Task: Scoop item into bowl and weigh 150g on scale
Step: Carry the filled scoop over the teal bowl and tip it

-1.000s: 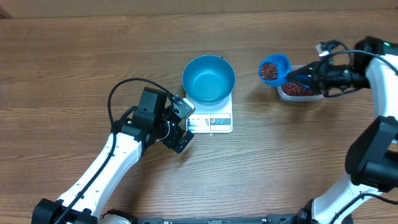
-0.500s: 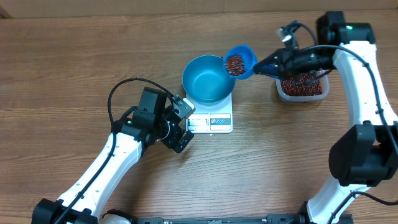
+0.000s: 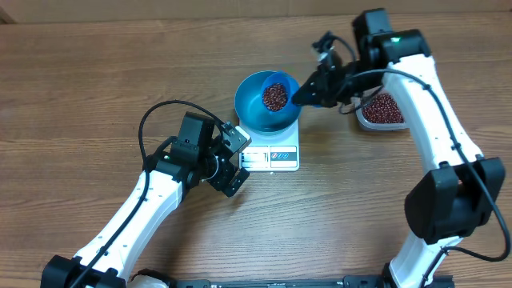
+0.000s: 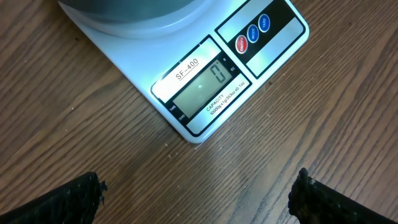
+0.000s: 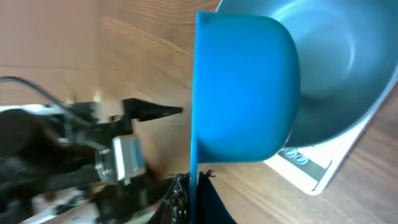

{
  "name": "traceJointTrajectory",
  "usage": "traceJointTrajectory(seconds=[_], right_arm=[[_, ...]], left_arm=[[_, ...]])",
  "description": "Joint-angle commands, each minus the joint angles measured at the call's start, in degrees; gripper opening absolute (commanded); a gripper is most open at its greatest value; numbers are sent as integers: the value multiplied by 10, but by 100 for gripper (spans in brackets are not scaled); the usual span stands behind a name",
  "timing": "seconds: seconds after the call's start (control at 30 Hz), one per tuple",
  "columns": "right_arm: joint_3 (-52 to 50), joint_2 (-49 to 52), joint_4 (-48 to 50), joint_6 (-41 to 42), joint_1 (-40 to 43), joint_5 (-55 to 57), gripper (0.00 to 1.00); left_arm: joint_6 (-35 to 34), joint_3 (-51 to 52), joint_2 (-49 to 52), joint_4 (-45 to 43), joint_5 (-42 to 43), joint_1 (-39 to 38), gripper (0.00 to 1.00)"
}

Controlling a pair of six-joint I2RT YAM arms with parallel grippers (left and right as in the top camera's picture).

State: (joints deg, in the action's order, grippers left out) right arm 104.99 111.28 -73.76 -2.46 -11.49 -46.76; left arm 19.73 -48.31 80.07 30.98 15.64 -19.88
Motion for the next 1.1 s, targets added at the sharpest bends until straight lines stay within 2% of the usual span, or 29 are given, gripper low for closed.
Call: traceJointTrajectory(seconds=[0.0, 0.67, 0.83, 1.07], right_arm=[[20, -17, 23, 33, -30, 104, 4], [20, -17, 94, 57, -209, 601, 4], [20, -17, 99, 54, -234, 660, 4], [20, -17, 108, 35, -260, 684, 4]], left_arm=[[4, 3, 3, -2, 5, -3, 99], [4, 3, 3, -2, 5, -3, 100], [4, 3, 3, -2, 5, -3, 99], [4, 3, 3, -2, 5, -3, 100]])
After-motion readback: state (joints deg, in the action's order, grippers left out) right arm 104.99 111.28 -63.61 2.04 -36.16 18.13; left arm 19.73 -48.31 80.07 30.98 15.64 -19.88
